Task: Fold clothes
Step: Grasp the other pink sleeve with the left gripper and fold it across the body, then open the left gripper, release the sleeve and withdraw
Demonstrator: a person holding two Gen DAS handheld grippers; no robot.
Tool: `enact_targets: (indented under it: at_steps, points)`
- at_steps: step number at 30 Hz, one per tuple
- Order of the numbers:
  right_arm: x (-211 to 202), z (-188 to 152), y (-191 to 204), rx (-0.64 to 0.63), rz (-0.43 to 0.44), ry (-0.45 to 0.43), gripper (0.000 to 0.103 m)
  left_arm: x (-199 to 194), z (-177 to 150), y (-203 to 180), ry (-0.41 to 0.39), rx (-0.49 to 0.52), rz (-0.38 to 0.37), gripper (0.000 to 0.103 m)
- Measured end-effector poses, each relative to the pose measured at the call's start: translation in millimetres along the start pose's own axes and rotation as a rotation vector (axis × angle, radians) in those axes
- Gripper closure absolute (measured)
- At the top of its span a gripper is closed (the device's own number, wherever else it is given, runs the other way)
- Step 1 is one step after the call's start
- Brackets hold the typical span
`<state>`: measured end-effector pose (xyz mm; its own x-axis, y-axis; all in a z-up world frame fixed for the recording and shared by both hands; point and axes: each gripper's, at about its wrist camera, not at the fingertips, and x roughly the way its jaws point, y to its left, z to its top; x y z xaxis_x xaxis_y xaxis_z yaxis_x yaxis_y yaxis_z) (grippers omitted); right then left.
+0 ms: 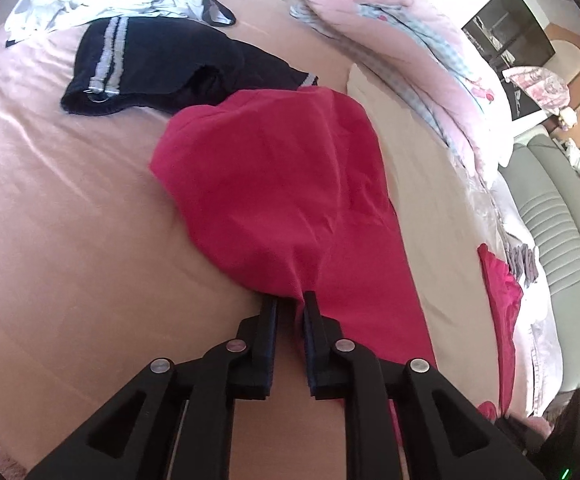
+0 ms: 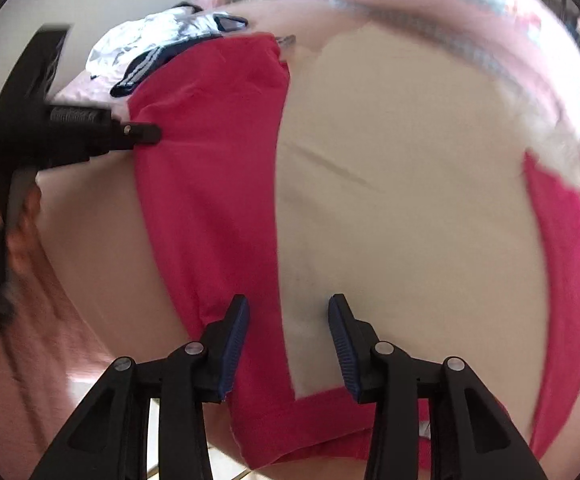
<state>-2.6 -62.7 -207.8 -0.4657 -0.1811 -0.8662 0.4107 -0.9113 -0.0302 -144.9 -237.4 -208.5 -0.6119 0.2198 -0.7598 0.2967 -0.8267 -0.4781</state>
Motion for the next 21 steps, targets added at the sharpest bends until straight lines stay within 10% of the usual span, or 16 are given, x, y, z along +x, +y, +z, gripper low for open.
enact_targets:
  at_steps: [11,21]
  points:
    - [-41.2,-5.2,-20.8,0.094,0.181,-0.007,0.057,-20.5,3.5,18.8,-0.087,-0.126,0.008,0.074]
    - [8.5,19.6,-11.1,0.070,0.099,0.034,0.057,-9.6,21.0,42.0,-0.129,-0.213,0.015,0.073]
